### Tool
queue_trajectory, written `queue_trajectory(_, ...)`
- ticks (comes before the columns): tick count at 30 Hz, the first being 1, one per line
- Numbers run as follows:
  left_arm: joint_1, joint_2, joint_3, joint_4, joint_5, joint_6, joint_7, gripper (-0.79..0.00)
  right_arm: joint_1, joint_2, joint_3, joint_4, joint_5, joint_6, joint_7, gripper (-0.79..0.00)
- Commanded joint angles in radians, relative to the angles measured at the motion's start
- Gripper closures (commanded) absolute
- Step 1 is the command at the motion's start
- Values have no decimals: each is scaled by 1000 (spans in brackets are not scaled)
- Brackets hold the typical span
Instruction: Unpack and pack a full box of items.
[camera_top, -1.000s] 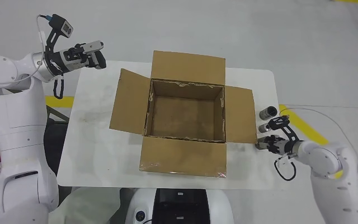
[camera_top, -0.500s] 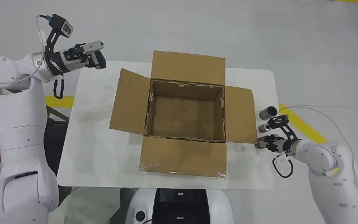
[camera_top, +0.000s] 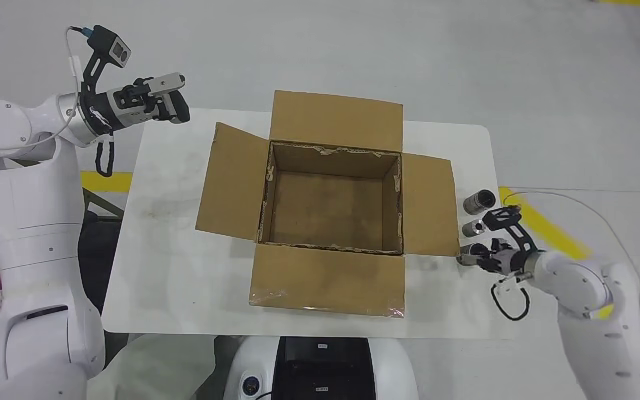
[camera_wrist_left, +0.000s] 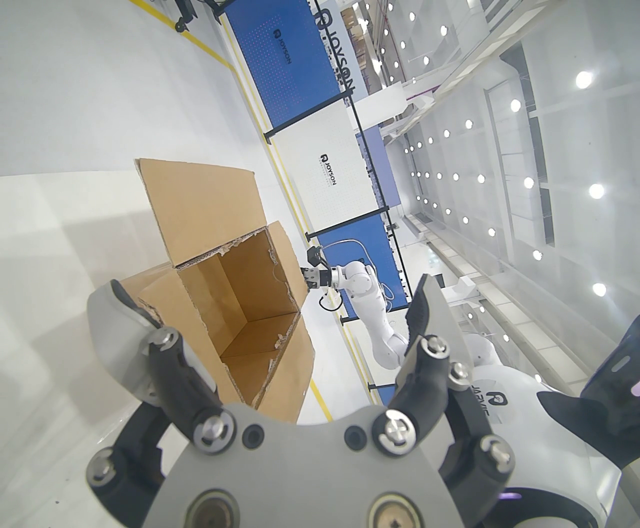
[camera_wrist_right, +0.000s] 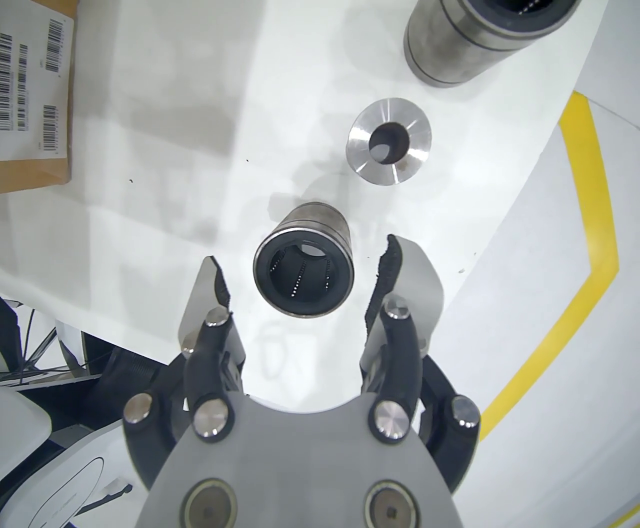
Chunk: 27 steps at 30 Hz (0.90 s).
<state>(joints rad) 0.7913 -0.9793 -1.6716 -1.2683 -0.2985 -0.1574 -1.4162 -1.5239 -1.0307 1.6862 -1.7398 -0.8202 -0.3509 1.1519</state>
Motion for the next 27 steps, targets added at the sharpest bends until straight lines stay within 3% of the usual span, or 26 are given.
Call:
queue_trajectory(1,0,0,0,0,0,0,0,-785,-21,4,28,-22,13,0,-4,-696)
queue_trajectory(12,0,0,0,0,0,0,0,-785,-106,19,128,-102,72,-11,-12,-730)
queue_trajectory(16,0,0,0,0,0,0,0,-785,-99,22,103,-89,58,-5,-3,-776)
queue_trajectory(27,0,0,0,0,0,0,0,-785,-28,26,2,3,42,-1,-17,-782)
